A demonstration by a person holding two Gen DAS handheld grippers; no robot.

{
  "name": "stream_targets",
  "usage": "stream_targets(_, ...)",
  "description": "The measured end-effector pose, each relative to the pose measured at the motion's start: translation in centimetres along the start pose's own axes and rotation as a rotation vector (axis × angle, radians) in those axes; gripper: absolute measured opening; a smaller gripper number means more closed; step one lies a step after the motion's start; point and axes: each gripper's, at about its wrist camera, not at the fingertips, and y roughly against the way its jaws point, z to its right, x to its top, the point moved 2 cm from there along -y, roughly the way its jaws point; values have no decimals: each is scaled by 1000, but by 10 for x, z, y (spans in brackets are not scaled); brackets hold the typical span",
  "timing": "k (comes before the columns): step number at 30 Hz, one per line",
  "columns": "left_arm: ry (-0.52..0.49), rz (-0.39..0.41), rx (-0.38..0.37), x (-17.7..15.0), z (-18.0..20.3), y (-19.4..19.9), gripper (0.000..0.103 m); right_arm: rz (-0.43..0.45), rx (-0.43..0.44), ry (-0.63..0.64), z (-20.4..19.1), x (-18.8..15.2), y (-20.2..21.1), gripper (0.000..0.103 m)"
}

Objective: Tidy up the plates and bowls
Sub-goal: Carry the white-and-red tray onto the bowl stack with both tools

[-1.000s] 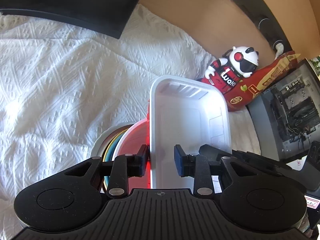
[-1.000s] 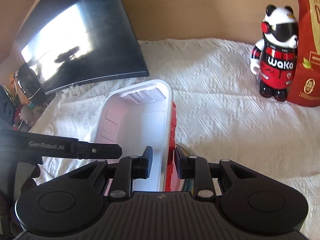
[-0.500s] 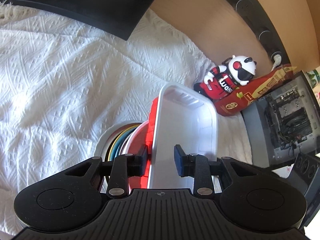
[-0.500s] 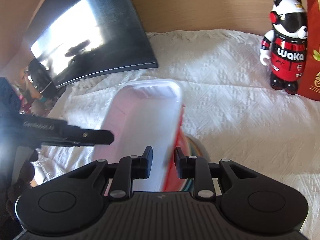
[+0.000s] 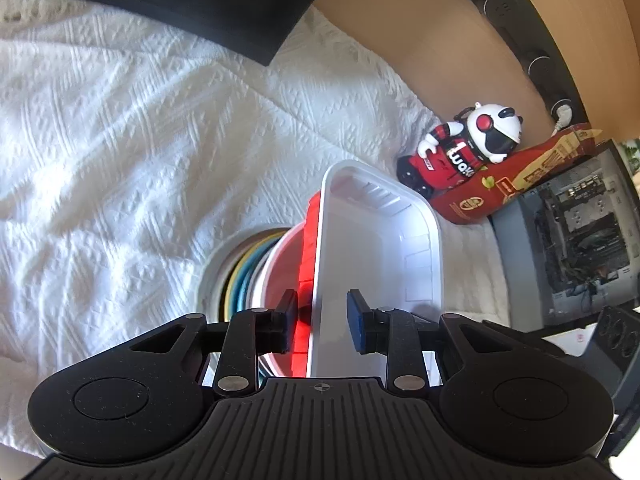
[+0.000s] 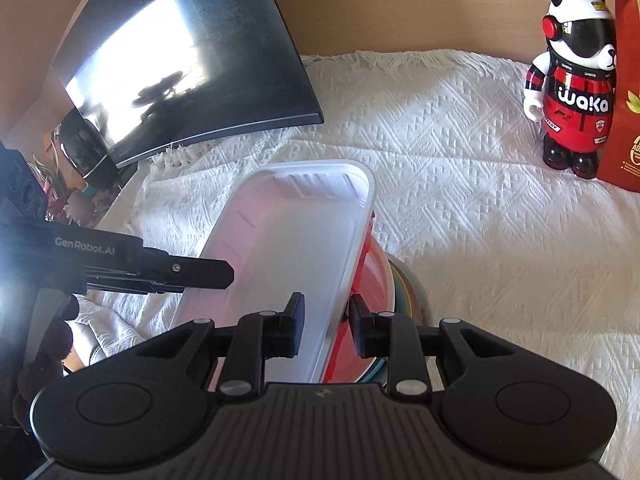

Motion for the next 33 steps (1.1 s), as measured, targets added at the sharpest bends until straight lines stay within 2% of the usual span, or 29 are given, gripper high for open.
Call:
stream_targets(6,-35,2,27,-1,6,1,30,3,-2,13,-4,2,-1,25)
stream_targets(33,-42,-8,-19,-2,8,8,30,21,-2,-1,-3,3,10,25)
